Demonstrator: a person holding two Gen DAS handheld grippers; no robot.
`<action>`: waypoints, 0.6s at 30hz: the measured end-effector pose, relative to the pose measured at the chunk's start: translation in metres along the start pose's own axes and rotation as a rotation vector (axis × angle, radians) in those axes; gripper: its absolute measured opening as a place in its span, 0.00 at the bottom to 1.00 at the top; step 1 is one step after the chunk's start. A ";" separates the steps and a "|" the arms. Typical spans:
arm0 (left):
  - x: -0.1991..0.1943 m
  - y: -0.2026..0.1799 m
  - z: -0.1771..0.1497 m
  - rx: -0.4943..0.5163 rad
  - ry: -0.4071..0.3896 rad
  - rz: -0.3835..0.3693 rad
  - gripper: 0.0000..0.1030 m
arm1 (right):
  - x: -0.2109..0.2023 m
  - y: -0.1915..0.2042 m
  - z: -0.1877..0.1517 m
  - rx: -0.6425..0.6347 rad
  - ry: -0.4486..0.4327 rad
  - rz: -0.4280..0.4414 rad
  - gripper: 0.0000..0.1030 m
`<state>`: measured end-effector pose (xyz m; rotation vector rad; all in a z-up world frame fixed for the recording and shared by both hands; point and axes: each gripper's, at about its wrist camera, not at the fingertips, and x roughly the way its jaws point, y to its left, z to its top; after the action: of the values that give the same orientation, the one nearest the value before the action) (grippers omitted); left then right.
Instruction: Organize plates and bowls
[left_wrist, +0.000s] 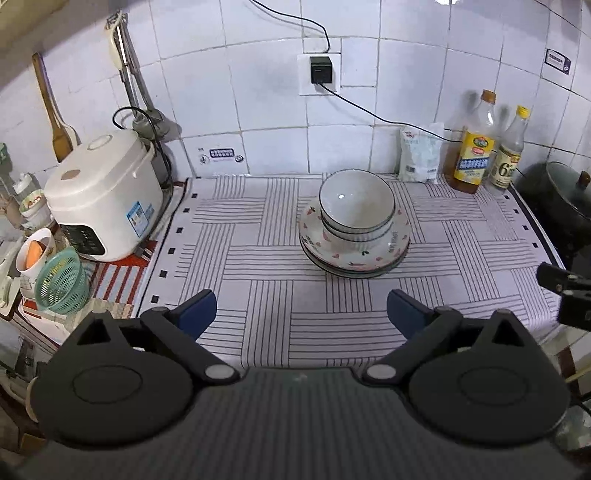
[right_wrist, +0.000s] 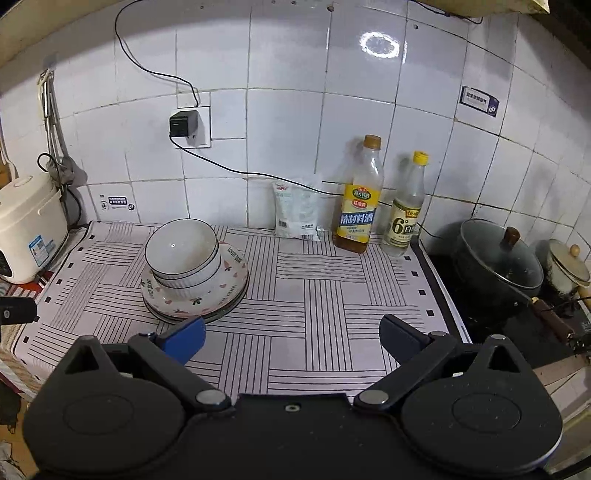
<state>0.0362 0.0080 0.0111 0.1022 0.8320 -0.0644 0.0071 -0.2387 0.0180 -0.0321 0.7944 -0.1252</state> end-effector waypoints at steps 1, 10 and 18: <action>0.000 -0.001 -0.001 -0.003 -0.003 0.000 0.97 | 0.000 -0.002 -0.001 0.008 0.001 0.009 0.99; 0.005 -0.004 -0.009 -0.002 -0.023 0.006 0.97 | 0.002 0.003 -0.005 0.017 -0.025 0.035 0.99; 0.009 0.001 -0.011 -0.025 -0.035 0.004 0.97 | 0.011 0.006 -0.005 0.023 -0.011 0.043 0.99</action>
<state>0.0346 0.0100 -0.0029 0.0788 0.7971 -0.0519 0.0117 -0.2340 0.0067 0.0063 0.7821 -0.0937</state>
